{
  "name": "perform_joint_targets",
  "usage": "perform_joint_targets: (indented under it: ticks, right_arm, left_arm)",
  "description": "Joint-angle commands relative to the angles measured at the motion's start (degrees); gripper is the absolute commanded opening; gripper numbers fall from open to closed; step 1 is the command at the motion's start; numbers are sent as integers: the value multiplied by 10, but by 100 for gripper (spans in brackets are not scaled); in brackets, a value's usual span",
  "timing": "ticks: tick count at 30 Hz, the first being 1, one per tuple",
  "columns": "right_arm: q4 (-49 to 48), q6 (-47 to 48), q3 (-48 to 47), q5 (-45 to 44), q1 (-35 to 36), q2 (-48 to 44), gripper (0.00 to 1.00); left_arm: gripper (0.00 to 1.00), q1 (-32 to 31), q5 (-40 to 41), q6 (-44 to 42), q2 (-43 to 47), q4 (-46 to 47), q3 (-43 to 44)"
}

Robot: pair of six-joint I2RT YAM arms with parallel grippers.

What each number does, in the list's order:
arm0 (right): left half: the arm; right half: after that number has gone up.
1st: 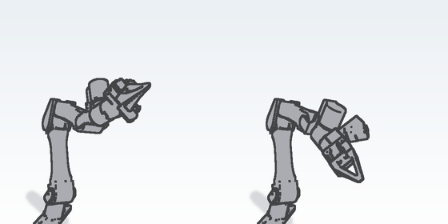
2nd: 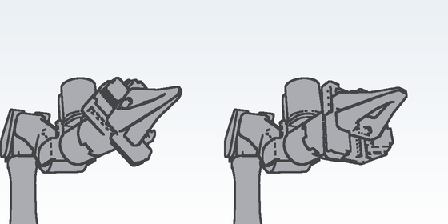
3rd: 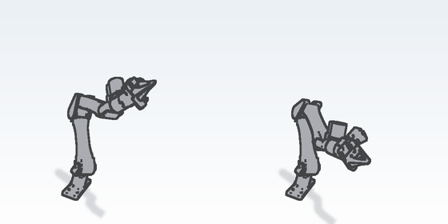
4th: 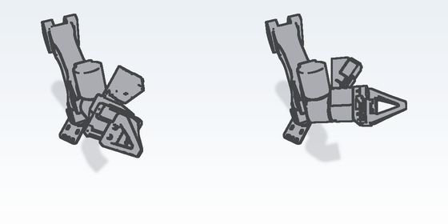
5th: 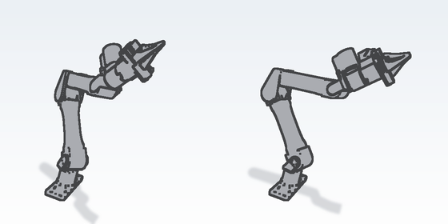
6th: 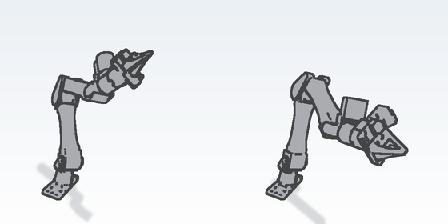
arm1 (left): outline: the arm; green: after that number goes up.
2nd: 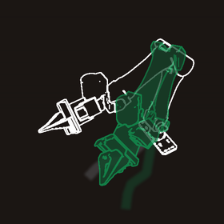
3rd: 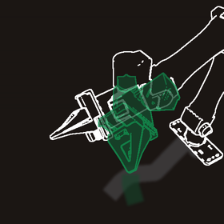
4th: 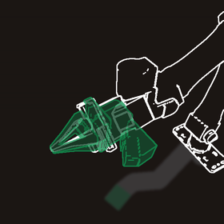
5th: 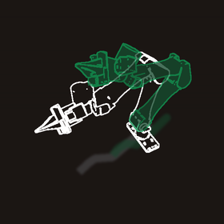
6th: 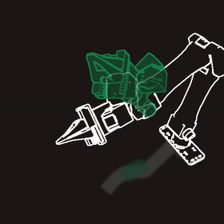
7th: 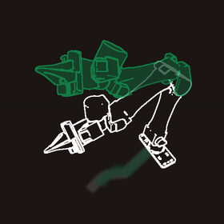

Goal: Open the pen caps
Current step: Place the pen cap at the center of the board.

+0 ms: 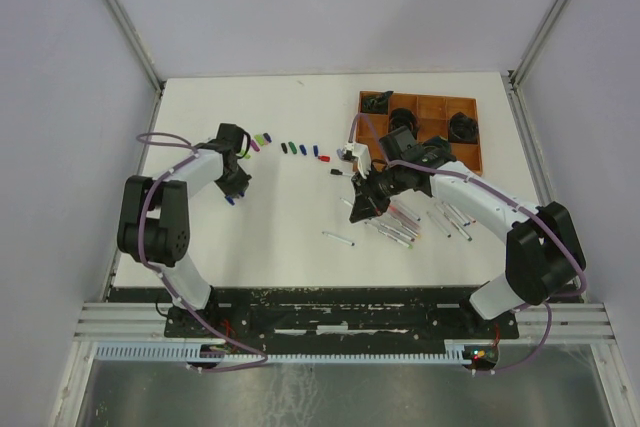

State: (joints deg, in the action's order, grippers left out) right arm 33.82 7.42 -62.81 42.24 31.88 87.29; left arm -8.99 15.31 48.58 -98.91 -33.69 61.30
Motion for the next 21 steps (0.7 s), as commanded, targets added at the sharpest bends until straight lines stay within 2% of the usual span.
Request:
perform_joint_targets:
  ticks: [1, 3, 8, 21]
  right_arm:
    - [-3, 5, -25, 12, 1, -6, 10]
    - [-2, 5, -26, 13, 1, -5, 10]
    - [-2, 4, -26, 14, 0, -6, 11]
    - [-4, 16, -20, 0, 1, 6, 11]
  left_arm:
    - [16, 5, -6, -12, 0, -3, 10]
    - [17, 6, -8, -11, 0, -3, 9]
    - [28, 10, -8, -5, 4, -1, 4]
    - [34, 14, -14, -5, 13, 5, 1]
